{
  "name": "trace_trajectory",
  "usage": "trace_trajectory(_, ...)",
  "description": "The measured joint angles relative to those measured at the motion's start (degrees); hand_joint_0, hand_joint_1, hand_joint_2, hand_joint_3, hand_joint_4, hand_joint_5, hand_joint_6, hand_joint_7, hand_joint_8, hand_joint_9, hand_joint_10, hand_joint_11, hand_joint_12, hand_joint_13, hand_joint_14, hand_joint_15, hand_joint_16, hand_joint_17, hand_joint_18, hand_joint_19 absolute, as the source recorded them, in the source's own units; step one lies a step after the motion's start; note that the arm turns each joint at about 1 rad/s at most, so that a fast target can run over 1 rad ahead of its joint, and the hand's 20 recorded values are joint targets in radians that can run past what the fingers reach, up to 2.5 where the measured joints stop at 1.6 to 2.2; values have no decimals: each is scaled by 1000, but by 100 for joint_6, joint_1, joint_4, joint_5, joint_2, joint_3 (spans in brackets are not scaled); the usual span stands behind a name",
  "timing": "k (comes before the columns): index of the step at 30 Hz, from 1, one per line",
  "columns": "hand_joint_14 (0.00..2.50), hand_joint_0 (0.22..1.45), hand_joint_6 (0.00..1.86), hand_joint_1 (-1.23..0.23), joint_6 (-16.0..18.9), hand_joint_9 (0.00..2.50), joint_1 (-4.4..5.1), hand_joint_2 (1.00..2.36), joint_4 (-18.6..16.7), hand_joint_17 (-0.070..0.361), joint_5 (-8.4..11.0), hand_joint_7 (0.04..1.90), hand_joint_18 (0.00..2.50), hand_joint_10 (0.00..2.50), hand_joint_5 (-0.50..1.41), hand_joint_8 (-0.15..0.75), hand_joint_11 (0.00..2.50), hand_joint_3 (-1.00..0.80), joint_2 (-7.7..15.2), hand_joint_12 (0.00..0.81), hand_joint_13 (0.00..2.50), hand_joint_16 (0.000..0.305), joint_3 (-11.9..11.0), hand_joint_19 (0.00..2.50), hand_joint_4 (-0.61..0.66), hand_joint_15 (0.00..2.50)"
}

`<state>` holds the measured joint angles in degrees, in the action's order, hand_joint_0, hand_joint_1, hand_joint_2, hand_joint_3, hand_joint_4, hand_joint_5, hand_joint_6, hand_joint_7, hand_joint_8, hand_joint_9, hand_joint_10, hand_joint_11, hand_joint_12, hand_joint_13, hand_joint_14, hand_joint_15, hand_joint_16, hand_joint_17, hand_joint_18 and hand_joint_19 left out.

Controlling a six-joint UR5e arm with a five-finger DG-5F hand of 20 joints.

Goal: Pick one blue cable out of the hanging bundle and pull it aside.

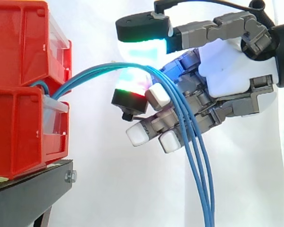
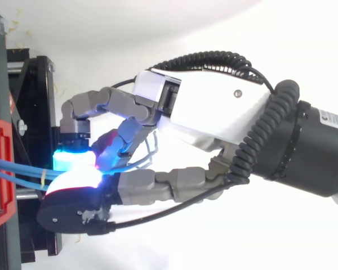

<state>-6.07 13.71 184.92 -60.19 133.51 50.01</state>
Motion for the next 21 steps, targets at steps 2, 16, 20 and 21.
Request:
trace_trajectory(2, 15, 807, 915, -919, 0, 986, 0, 1021, 14, 122, -1, 1699, 749, 18, -140, 327, 584, -239, 1, 405, 783, 54, -5, 515, 303, 392)
trace_trajectory(16, 16, 550, 911, -845, -8, 1038, 5, 1000, 27, 123, -2, 1453, 784, 18, -108, 327, 583, -500, 1, 401, 806, 54, -20, 514, 243, 415)
trace_trajectory(20, 15, 449, 897, -711, -8, 1104, 7, 1000, 27, 141, -2, 1439, 836, 14, -97, 373, 570, -500, 2, 444, 847, 62, -35, 534, 241, 418)
trace_trajectory(21, 16, 438, 890, -623, -8, 1119, 7, 1000, 27, 144, -2, 1443, 842, 14, -94, 379, 550, -500, 2, 457, 854, 64, -38, 547, 232, 421)
